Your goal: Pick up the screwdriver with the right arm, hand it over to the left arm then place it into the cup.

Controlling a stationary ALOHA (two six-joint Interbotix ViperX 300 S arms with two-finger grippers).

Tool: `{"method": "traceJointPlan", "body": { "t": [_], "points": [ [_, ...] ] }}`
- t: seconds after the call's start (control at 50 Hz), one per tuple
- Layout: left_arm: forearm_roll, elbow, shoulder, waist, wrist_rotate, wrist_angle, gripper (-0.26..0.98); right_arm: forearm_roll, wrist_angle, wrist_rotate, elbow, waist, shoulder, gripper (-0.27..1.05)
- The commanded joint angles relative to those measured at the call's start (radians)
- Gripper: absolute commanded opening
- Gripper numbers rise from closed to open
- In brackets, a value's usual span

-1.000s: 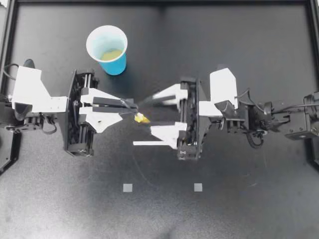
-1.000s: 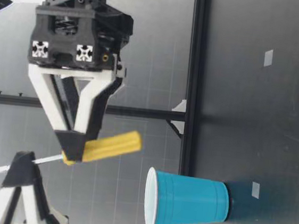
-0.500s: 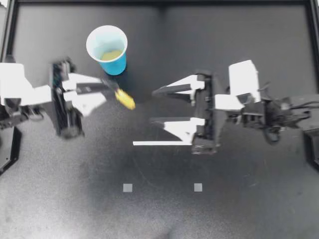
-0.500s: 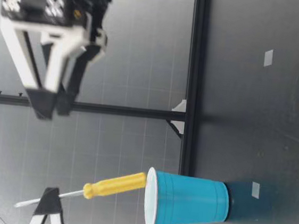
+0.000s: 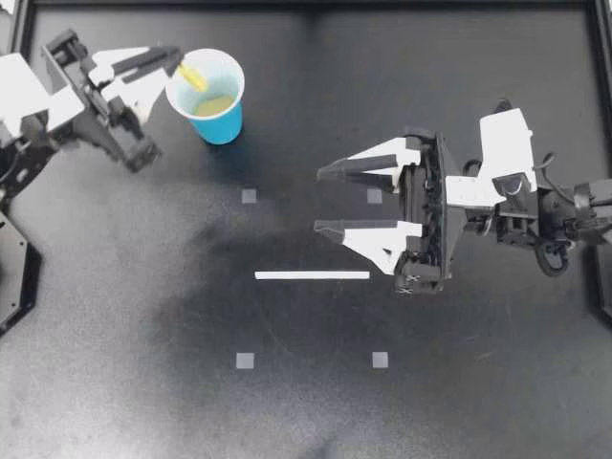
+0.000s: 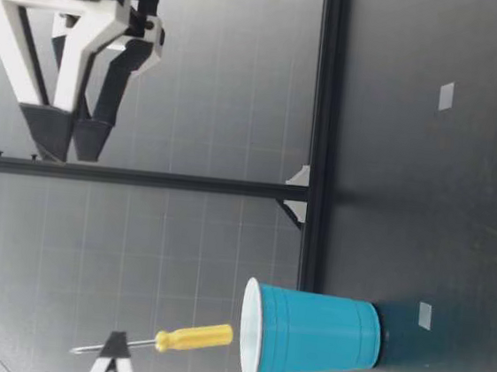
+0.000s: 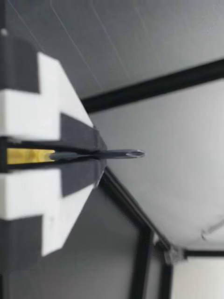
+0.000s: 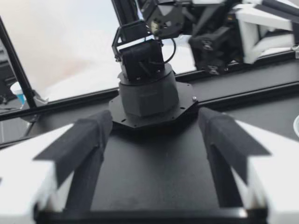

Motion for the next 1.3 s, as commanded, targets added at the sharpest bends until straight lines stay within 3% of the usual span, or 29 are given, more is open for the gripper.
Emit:
{"method": "traceJointPlan", "body": {
  "t": [0.0,0.2,0.38,0.52,0.72,0.92,1.06,1.28],
  "points": [
    [0.000,-0.034,0.031,0.021,0.002,-0.011,-0.01,0.002,-0.011,-0.002,-0.009,-0.006,-0.023,0.72],
    [0.000,-0.069,0.132,0.026,-0.015,-0.015,-0.01,0.002,-0.011,0.002,-0.009,-0.005,-0.023,0.72],
    [0.006,-0.077,0.137,0.026,-0.008,-0.018,0.04,0.002,-0.011,0.005,-0.009,-0.005,-0.023,0.72],
    [0.009,-0.074,0.124,0.026,-0.009,-0.011,0.20,0.002,-0.011,0.003,-0.009,-0.005,-0.021,0.72],
    [0.008,-0.080,0.112,0.026,-0.020,0.023,0.57,0.002,-0.011,0.005,-0.011,-0.005,-0.018,0.72],
    [0.009,-0.083,0.089,0.023,-0.044,0.037,0.60,0.002,-0.011,0.006,-0.009,-0.005,-0.018,0.72],
    [0.035,-0.084,0.025,-0.034,-0.078,0.048,0.60,0.000,-0.011,0.003,-0.003,-0.005,-0.023,0.72],
    [0.064,-0.072,-0.058,-0.225,-0.120,0.091,0.60,0.002,-0.009,-0.003,0.015,-0.012,-0.026,0.72]
  ]
}}
